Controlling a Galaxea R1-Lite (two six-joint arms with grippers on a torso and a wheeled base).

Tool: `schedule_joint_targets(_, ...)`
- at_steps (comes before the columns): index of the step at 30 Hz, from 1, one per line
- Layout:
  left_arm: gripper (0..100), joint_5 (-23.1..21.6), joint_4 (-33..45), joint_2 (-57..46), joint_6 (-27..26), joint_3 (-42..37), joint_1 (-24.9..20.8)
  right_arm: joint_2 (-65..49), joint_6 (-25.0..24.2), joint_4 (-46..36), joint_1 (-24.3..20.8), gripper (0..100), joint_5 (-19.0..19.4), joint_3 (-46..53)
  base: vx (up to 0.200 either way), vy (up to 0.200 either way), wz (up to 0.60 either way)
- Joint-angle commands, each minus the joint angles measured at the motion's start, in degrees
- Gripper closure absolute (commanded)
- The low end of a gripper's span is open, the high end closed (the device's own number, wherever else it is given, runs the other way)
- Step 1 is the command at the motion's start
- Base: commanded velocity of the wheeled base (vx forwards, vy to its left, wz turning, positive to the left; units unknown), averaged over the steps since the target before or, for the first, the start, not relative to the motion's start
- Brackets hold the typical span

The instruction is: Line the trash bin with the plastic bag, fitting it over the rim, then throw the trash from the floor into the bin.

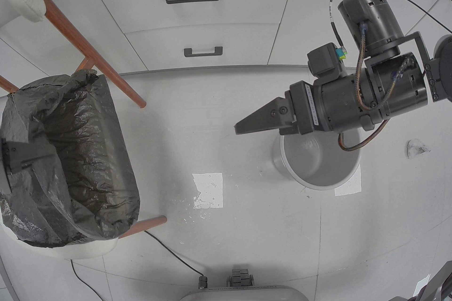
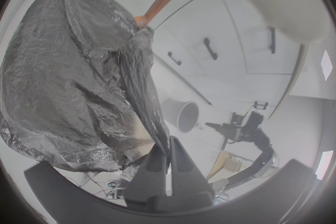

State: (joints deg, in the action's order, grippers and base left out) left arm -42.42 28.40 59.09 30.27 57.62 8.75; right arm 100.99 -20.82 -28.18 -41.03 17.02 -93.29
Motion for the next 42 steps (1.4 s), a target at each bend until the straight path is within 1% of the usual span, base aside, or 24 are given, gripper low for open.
schedule_joint_targets(1,100,-1.43,-0.1,-6.44,3.74,4.69,-0.14,3.69,-0.01,-0.2,-1.94,0,0.21,-3.12,0.0,0.0,0.0)
schedule_joint_targets(6,100,-2.49,-0.1,-8.02,5.85,7.15,-0.14,5.36,-0.01,-0.38,-2.74,0,0.74,-5.06,0.0,0.0,0.0)
schedule_joint_targets(8,100,-3.19,-0.02,-8.99,8.49,9.44,-0.14,6.68,-0.1,-0.29,-3.79,0,0.74,-6.37,0.0,0.0,0.0)
schedule_joint_targets(12,100,-3.37,-0.02,-9.52,10.42,11.98,-0.14,8.17,-0.1,-0.38,-4.05,0,0.74,-7.52,0.0,0.0,0.0)
schedule_joint_targets(21,100,-3.46,-0.02,-9.52,12.27,16.03,-0.23,9.84,-0.54,-0.47,-4.93,0,0.91,-9.19,0.0,0.0,0.0)
schedule_joint_targets(22,100,-3.9,-0.02,-9.52,12.36,16.73,-0.32,10.46,-0.54,-0.38,-5.28,0,1.61,-9.54,0.0,0.0,0.0)
schedule_joint_targets(25,100,-4.6,-0.02,-9.52,12.8,17.61,-0.4,10.99,-0.62,-0.56,-5.64,0,2.14,-10.24,0.0,0.0,0.0)
schedule_joint_targets(28,100,-4.6,-0.02,-9.43,13.59,18.84,-0.49,11.6,-0.62,-1.43,-7.22,0,2.32,-11.47,0.0,0.0,0.0)
schedule_joint_targets(32,100,-4.6,-0.1,-9.34,13.59,19.1,-0.49,12.3,-0.62,-3.81,-8.27,0,2.93,-13.49,0.0,0.0,0.0)
schedule_joint_targets(36,100,-4.6,-0.1,-9.25,13.59,19.02,-0.49,12.48,-0.62,-6.97,-9.86,0,4.69,-15.51,0.0,0.0,0.0)
schedule_joint_targets(42,100,-4.6,-0.1,-9.43,13.85,19.37,-0.49,13.53,-0.54,-7.06,-11.35,0,4.43,-15.6,0.0,0.0,0.0)
